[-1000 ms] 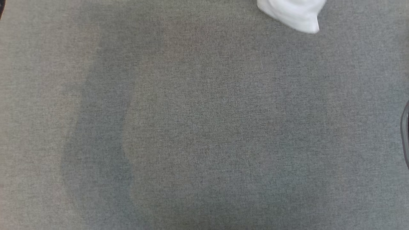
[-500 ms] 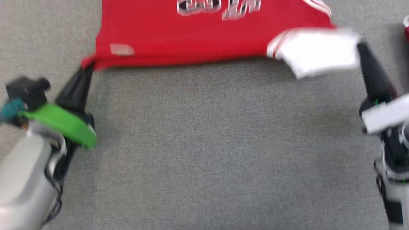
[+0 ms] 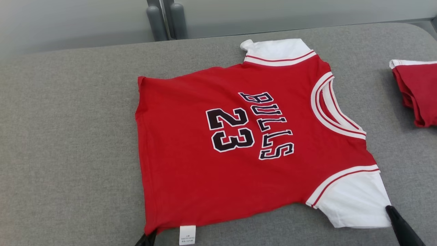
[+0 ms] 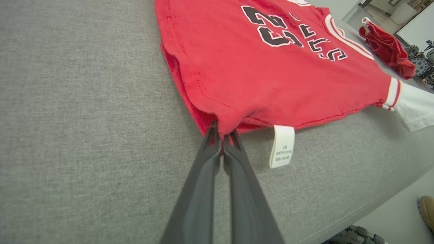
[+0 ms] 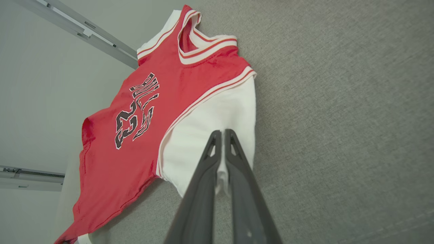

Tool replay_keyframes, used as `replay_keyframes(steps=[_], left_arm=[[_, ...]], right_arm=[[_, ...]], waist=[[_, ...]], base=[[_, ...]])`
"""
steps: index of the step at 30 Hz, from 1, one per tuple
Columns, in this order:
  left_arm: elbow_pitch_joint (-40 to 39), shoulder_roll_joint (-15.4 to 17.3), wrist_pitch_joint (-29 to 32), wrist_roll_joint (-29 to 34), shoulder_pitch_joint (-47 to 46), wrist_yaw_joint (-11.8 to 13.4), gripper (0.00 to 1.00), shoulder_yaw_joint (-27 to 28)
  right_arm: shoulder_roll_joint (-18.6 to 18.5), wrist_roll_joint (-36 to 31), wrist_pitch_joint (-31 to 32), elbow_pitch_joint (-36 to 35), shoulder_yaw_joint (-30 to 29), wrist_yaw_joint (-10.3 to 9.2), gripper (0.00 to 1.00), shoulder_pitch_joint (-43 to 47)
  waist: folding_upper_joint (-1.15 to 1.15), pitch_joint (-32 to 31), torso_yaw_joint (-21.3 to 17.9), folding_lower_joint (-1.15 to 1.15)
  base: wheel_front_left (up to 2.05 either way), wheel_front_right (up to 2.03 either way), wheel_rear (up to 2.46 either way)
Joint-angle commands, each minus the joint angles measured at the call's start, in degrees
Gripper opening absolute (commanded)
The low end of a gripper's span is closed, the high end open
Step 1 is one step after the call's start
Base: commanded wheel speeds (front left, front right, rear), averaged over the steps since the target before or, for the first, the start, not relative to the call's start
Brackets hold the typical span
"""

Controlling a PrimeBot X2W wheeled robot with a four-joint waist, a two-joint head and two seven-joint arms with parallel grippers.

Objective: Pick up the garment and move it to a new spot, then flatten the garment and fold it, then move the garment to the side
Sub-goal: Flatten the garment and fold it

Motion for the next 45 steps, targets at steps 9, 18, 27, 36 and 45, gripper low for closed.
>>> replay_keyframes(steps=[9, 18, 27, 36, 45], left_arm=[[-9.81, 4.34, 9.27, -3.57, -9.27, -1.37, 0.0, 3.1], [5.02, -0.08, 21.29, -2.07, -31.4, -6.18, 0.0, -0.53], [16.24, -2.92, 19.45, -1.23, -34.57, -5.57, 1.0, -0.87], [6.17, 0.0, 18.05, -5.31, -20.99, -1.1, 1.0, 1.16], [6.65, -1.53, 21.77, -2.97, -25.45, -1.53, 1.0, -2.19]], right_arm=[[-4.13, -6.54, 10.69, 0.86, -3.84, 0.03, 0.0, -15.71], [-6.81, -16.37, 22.45, 10.25, -3.37, 0.03, 0.0, -36.83], [-8.04, -18.56, 20.65, 11.37, 0.39, 0.03, 1.0, -41.74], [-14.98, -19.61, 21.21, -0.79, -2.63, 0.03, 1.0, -22.99], [-16.51, -26.09, 23.75, 7.05, -1.07, 0.03, 1.0, -29.94]], waist=[[0.0, 1.87, 1.8, 0.01], [0.0, 7.38, 5.99, 0.01], [0.0, 7.35, 4.53, 0.01], [0.0, 9.03, 2.65, 0.01], [0.0, 15.55, 4.95, 0.01]], base=[[0.0, 0.0, 0.0], [0.0, 0.0, 0.0], [0.0, 0.0, 0.0], [0.0, 0.0, 0.0], [0.0, 0.0, 0.0]])
